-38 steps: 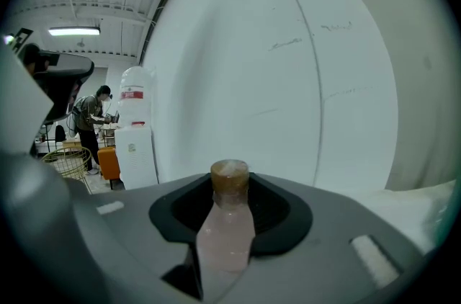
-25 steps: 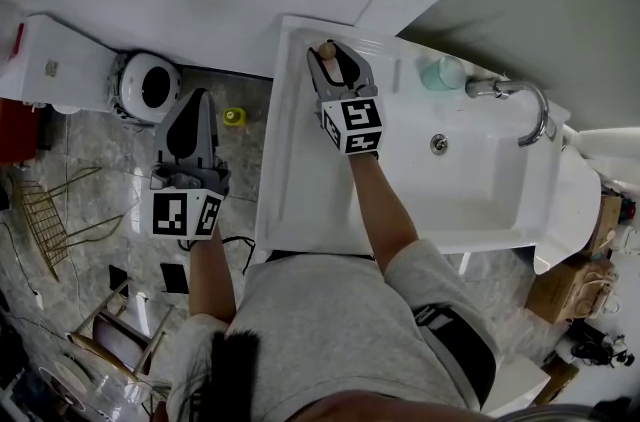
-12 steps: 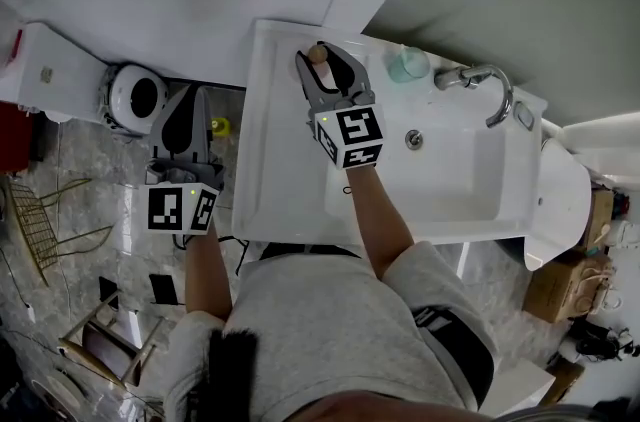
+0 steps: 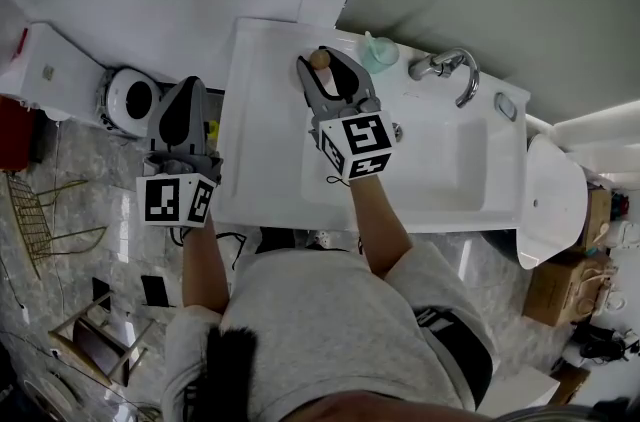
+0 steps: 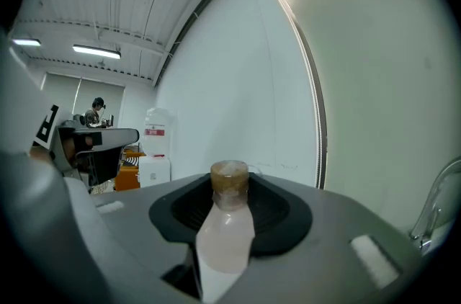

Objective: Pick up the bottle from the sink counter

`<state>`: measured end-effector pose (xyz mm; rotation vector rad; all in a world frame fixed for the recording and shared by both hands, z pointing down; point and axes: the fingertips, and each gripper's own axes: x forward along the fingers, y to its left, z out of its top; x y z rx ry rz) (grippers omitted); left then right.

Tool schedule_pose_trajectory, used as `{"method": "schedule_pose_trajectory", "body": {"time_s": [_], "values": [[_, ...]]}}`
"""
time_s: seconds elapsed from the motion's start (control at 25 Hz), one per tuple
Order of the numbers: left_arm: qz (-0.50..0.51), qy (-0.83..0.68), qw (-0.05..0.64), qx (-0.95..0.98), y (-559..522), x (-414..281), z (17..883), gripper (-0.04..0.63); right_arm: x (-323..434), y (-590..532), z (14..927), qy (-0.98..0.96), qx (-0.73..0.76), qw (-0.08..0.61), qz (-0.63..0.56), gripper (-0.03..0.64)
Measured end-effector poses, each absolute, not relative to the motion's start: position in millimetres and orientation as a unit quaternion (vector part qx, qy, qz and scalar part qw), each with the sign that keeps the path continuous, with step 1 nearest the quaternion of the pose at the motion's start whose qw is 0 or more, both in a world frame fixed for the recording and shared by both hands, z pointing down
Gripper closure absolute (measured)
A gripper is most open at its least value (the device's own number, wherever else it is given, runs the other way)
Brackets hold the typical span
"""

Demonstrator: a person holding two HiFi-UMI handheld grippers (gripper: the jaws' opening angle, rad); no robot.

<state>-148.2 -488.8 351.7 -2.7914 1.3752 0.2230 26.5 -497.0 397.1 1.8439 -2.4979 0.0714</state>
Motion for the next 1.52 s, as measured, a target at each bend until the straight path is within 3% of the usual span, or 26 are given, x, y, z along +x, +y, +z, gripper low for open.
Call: {"method": "schedule_pose_trajectory", "body": {"time_s": [1.52], "values": [[0.088, 0.438, 0.052, -0.893, -307.0, -76.0, 301.8, 0.588, 114.1, -280.4, 324.9, -0.782, 0.621, -0.037, -0.035, 0.465]]}}
